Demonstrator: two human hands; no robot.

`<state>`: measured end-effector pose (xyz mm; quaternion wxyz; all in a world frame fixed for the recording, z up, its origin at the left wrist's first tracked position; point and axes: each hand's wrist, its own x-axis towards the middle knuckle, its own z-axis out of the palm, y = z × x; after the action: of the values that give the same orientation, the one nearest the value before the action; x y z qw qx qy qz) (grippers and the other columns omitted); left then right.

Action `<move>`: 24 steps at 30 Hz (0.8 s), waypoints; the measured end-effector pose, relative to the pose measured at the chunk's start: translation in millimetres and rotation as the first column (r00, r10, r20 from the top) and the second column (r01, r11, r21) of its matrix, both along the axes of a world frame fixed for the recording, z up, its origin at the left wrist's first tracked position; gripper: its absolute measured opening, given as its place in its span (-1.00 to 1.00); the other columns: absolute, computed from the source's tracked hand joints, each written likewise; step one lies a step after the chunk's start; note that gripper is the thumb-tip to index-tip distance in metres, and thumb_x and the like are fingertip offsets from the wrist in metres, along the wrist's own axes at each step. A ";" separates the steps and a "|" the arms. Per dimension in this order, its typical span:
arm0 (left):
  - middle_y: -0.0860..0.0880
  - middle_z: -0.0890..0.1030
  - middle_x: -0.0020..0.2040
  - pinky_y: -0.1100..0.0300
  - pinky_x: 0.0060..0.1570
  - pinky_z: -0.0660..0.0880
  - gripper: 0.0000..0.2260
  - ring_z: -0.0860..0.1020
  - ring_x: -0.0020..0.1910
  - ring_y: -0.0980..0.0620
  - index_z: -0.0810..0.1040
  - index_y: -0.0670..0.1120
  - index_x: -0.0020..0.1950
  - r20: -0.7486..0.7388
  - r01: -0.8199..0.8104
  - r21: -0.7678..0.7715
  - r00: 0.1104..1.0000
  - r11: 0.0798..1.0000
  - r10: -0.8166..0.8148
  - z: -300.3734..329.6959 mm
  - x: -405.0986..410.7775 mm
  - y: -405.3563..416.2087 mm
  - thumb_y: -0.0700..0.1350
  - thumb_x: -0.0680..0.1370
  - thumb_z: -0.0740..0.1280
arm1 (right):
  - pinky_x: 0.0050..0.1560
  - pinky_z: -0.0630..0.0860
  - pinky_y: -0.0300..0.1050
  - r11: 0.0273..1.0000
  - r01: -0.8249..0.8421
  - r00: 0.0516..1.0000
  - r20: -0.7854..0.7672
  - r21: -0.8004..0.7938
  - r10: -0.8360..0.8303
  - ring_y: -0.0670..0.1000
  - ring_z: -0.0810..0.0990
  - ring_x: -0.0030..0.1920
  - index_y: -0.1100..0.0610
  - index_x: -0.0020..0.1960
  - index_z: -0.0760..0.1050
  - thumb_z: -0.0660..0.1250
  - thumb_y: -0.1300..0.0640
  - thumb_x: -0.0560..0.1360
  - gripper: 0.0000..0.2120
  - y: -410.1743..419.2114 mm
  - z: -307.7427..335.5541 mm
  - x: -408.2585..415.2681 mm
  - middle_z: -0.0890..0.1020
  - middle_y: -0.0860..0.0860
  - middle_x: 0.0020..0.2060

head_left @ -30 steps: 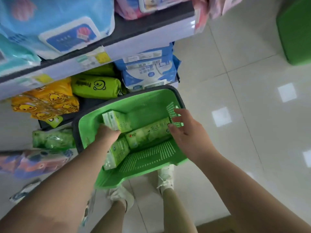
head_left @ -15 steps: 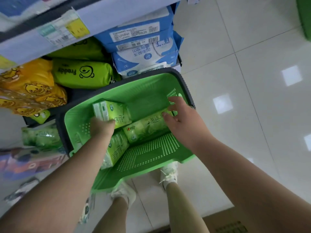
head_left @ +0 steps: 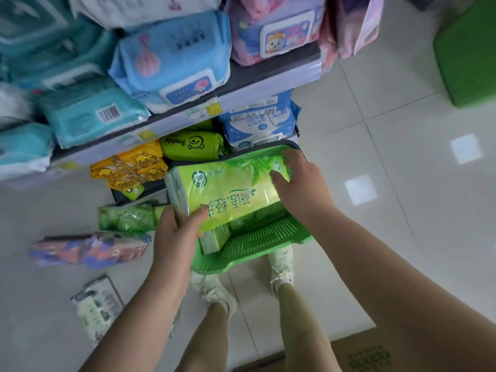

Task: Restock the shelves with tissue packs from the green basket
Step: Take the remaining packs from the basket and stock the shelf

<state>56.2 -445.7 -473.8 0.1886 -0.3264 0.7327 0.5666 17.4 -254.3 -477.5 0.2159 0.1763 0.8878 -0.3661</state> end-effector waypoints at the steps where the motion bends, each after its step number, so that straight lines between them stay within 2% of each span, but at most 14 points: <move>1: -0.04 0.42 -0.10 -0.24 0.12 0.42 -0.66 0.42 -0.12 0.05 0.42 -0.11 -0.06 -0.014 -0.013 0.020 1.000 1.000 0.013 17.6 3.0 0.2 0.05 0.33 0.42 | 0.19 0.31 -0.08 1.000 -0.001 1.000 -0.015 0.020 0.001 0.13 0.35 0.30 0.17 0.40 0.25 0.20 0.07 0.56 -0.55 -4.3 12.9 1.6 0.47 0.14 0.25; 2: -0.03 0.44 -0.13 -0.22 0.13 0.42 -0.66 0.45 -0.13 0.07 0.42 -0.13 -0.09 -0.029 -0.023 0.034 0.999 0.999 0.024 34.1 6.2 0.4 0.05 0.33 0.43 | 0.23 0.28 -0.08 0.999 -0.003 0.999 -0.032 0.039 0.004 0.12 0.32 0.31 0.18 0.39 0.26 0.20 0.08 0.56 -0.56 -8.5 26.0 3.2 0.45 0.14 0.26; 5: 0.11 0.56 -0.20 -0.07 0.11 0.46 -0.90 0.53 -0.18 0.18 0.48 0.02 -0.14 -0.099 -0.055 0.083 0.993 0.995 0.063 80.2 12.9 1.9 -0.12 0.47 0.39 | 0.34 0.18 -0.04 0.996 0.028 0.996 -0.088 0.081 -0.020 0.12 0.26 0.35 0.19 0.39 0.26 0.20 0.09 0.55 -0.56 -18.1 63.4 7.9 0.40 0.13 0.31; 8: 0.17 0.61 -0.21 0.02 -0.01 0.50 -0.89 0.57 -0.16 0.19 0.52 0.04 -0.10 -0.132 -0.107 0.150 0.983 0.983 0.127 124.2 17.9 -0.5 -0.18 0.50 0.35 | 0.35 0.19 0.01 0.986 0.147 0.983 -0.125 0.082 -0.136 0.14 0.25 0.37 0.17 0.40 0.26 0.21 0.08 0.54 -0.53 -20.9 101.5 13.1 0.36 0.11 0.36; 10: 0.11 0.64 -0.10 0.12 -0.12 0.52 -0.85 0.60 -0.07 0.11 0.52 0.04 -0.03 -0.141 -0.152 0.235 0.972 0.960 0.188 150.4 22.1 -6.1 -0.17 0.46 0.38 | 0.35 0.19 -0.01 0.970 0.231 0.963 -0.156 0.075 -0.218 0.13 0.24 0.38 0.17 0.42 0.24 0.22 0.08 0.53 -0.52 -21.7 127.3 17.5 0.33 0.09 0.38; 12: 0.02 0.62 0.02 0.09 -0.11 0.52 -0.81 0.59 0.04 0.01 0.51 0.02 0.01 -0.142 -0.189 0.299 0.960 0.935 0.240 174.6 28.0 -11.6 -0.16 0.44 0.39 | 0.36 0.18 -0.02 0.957 0.285 0.945 -0.187 0.058 -0.270 0.13 0.22 0.39 0.17 0.42 0.23 0.23 0.08 0.53 -0.50 -25.9 152.7 20.9 0.30 0.09 0.39; 16: 0.02 0.60 0.06 0.10 -0.10 0.51 -0.85 0.57 0.09 0.01 0.50 0.02 0.02 -0.156 -0.264 0.386 0.926 0.884 0.345 220.5 45.9 -21.6 -0.21 0.52 0.29 | 0.41 0.18 0.04 0.954 0.296 0.933 -0.224 0.037 -0.281 0.12 0.17 0.43 0.15 0.43 0.22 0.22 0.06 0.52 -0.48 -46.3 200.8 23.0 0.25 0.11 0.43; 19: 0.00 0.61 0.08 0.09 -0.04 0.51 -0.81 0.59 0.08 0.03 0.50 -0.01 0.10 -0.176 -0.278 0.439 0.906 0.855 0.385 251.3 59.7 -31.0 -0.20 0.52 0.28 | 0.42 0.15 0.01 0.959 0.284 0.917 -0.295 0.012 -0.268 0.12 0.17 0.43 0.17 0.43 0.23 0.24 0.07 0.53 -0.49 -64.3 233.4 23.8 0.25 0.13 0.43; 21: -0.01 0.61 0.08 0.07 -0.02 0.51 -0.83 0.58 0.08 0.01 0.50 -0.01 0.08 -0.181 -0.301 0.465 0.889 0.833 0.422 267.1 68.0 -41.0 -0.19 0.51 0.31 | 0.42 0.13 -0.02 0.960 0.279 0.898 -0.353 -0.005 -0.263 0.12 0.16 0.44 0.19 0.42 0.24 0.26 0.07 0.52 -0.48 -75.7 254.4 26.8 0.26 0.14 0.42; 24: 0.00 0.62 0.06 0.12 -0.08 0.51 -0.80 0.59 0.06 0.01 0.51 0.00 0.07 -0.215 -0.314 0.511 0.855 0.800 0.473 290.0 80.0 -56.4 -0.15 0.45 0.35 | 0.43 0.08 -0.05 0.962 0.273 0.872 -0.415 -0.028 -0.260 0.13 0.13 0.46 0.21 0.43 0.22 0.29 0.06 0.52 -0.45 -94.3 281.6 35.0 0.20 0.16 0.45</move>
<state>136.2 -502.1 -183.8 0.0104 -0.3195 0.5136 0.7963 52.4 -348.6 -195.9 -0.0329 0.2183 0.8861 -0.4076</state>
